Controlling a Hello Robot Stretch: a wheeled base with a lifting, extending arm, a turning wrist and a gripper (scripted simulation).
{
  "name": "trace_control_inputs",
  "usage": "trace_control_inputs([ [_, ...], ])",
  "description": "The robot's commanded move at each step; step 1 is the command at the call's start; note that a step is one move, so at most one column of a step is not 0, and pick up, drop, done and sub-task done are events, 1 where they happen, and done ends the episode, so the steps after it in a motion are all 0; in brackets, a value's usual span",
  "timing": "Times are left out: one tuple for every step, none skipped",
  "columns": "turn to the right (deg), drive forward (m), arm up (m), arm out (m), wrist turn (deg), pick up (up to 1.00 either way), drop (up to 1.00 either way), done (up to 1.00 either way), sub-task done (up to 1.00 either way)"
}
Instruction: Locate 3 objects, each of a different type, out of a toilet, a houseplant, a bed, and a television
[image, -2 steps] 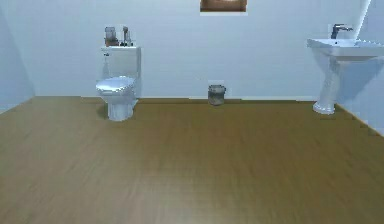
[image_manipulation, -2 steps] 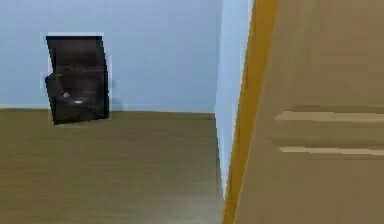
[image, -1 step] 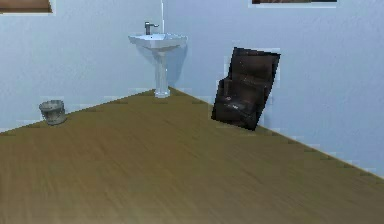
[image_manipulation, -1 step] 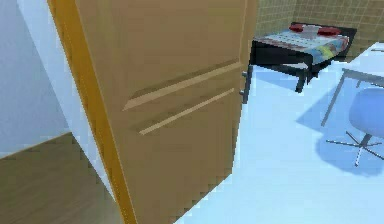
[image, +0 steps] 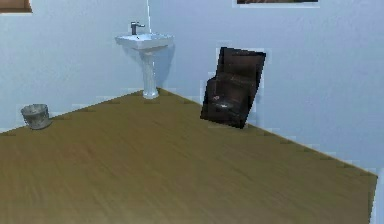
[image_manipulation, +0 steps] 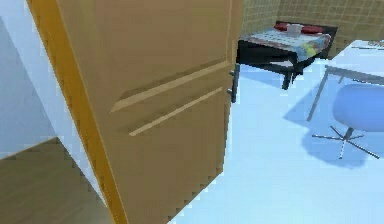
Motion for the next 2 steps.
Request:
trace_control_inputs([
  [0.0, 0.45, 0.00, 0.00, 0.0, 0.00, 0.00, 0.00, 0.00],
  [33.0, 0.00, 0.00, 0.00, 0.0, 0.00, 0.00, 0.00, 0.00],
])
